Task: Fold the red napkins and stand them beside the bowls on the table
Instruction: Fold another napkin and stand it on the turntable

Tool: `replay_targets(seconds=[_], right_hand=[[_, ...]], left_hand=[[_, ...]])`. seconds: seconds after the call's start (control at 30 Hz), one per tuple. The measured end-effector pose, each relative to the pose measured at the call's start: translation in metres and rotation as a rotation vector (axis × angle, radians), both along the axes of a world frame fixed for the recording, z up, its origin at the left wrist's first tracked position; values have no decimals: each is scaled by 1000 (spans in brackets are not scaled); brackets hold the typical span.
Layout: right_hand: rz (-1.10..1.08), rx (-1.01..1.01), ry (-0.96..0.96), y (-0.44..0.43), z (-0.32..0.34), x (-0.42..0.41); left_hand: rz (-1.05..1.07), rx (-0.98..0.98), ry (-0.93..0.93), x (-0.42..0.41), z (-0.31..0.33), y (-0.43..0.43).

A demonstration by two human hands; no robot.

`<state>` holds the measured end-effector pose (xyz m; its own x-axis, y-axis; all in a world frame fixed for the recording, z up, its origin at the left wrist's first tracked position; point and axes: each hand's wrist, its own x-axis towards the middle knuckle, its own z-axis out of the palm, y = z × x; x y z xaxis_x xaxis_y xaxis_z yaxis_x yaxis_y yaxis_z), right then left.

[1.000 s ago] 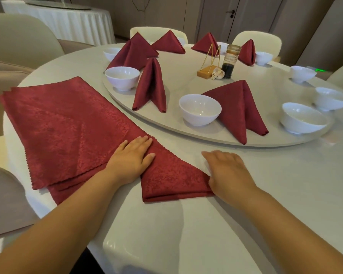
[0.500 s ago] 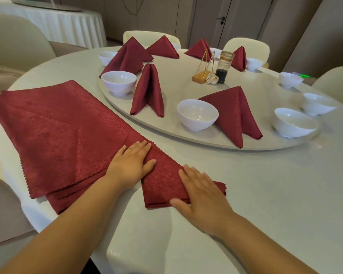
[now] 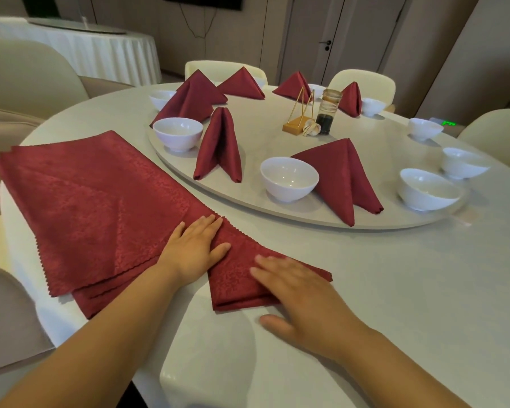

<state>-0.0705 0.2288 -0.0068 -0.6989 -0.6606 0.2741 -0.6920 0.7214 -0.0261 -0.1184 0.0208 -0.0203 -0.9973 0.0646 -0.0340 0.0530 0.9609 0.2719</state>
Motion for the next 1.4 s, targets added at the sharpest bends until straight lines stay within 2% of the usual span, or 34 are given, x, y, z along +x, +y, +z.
replay_targets(seconds=[0.13, 0.27, 0.4, 0.47, 0.63, 0.73, 0.8, 1.0, 1.17, 1.27, 1.4], right_hand=[[57, -60, -48, -20, -10, -8], [45, -82, 40, -25, -14, -14], [-40, -183, 66, -32, -17, -16], [-74, -228, -3, -29, -10, -20], [-83, -398, -323, -9, 17, -27], [-54, -583, -387, 7, 30, -31], [-33, -634, -434, 16, 37, -35], [-88, -798, -508, 49, 42, -48], [-94, -929, -478, 63, 36, -56], [-146, -1038, -452, 62, 21, -57], [-177, -1097, -299, 59, 7, -58]], left_hand=[[-1, 33, 7, -2, -1, -1], [-26, 139, 95, -1, -4, -3], [-14, 570, 189, 7, 6, -11], [-49, 657, 210, 14, 12, -18], [-269, 421, 186, 32, 11, -17], [-353, 420, 316, 34, 9, -2], [-331, 400, 343, 29, 14, 15], [-197, 616, 168, 10, 19, 60], [-170, 570, 372, -12, 17, 88], [-145, 559, 425, -21, 4, 100], [-198, 556, 478, -28, -10, 101]])
